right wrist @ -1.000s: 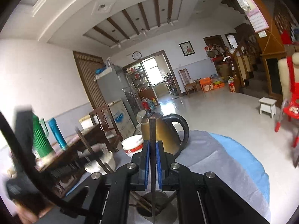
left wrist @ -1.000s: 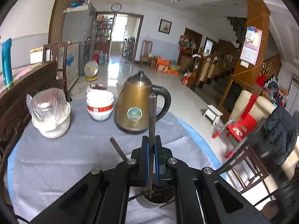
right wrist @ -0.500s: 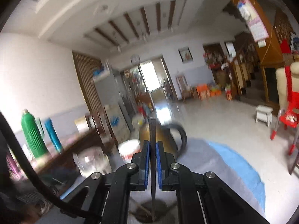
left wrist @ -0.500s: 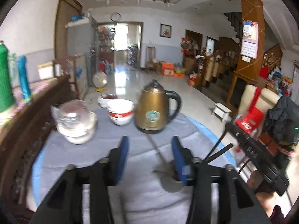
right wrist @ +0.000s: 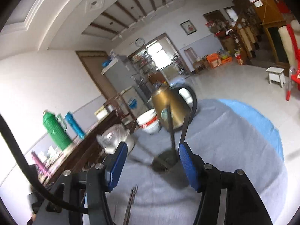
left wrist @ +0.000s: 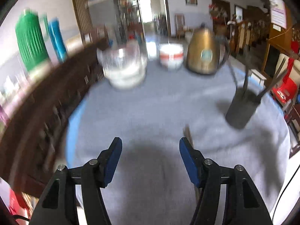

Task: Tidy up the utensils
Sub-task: 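Lower both tools to the last chopsticks on the cloth and pinch one each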

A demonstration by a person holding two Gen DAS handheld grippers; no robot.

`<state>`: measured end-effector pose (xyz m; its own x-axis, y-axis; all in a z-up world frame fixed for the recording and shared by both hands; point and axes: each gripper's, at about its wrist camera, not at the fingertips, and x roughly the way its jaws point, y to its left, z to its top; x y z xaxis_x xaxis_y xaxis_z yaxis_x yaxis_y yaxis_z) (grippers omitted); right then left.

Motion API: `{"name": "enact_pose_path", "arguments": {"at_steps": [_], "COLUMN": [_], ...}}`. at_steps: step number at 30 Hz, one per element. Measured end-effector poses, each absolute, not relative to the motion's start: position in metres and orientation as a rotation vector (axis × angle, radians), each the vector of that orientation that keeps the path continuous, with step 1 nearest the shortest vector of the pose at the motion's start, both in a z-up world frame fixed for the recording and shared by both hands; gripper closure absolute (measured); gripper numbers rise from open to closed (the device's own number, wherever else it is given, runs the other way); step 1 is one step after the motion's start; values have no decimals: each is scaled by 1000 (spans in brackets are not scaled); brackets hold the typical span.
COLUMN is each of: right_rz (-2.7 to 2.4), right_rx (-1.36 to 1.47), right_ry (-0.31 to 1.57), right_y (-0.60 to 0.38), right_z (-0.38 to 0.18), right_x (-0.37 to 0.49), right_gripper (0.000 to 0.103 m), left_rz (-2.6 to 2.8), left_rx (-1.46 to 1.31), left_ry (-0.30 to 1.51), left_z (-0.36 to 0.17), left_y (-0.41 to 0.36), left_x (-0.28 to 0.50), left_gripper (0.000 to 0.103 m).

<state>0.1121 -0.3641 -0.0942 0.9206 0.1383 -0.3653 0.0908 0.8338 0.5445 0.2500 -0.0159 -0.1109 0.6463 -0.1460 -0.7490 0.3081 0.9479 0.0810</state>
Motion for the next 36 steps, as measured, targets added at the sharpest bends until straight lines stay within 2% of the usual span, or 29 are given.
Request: {"name": "enact_pose_path", "arguments": {"at_steps": [4,8,14,22,36], "right_rz": [70,85,109,88,71], "right_rx": [561,608,593,641,712], "right_ry": [526,612,700,716,707], "right_y": [-332,-314,-295,-311,-332], "right_z": [-134,-175,-206,-215,-219], "right_x": [117,131,145,151,147], "right_gripper": [45,53,54,54,54], "left_rz": [-283,-354,-412,-406,-414], "left_rx": [180,169,145,156,163], "left_ry": [902,922,1021,1091,1117], "left_z": [-137,-148,-179,-208,-221], "left_y": [-13,-22,-40,-55,-62], "left_x": [254,259,283,298,272], "left_gripper": [39,39,39,39,38]}}
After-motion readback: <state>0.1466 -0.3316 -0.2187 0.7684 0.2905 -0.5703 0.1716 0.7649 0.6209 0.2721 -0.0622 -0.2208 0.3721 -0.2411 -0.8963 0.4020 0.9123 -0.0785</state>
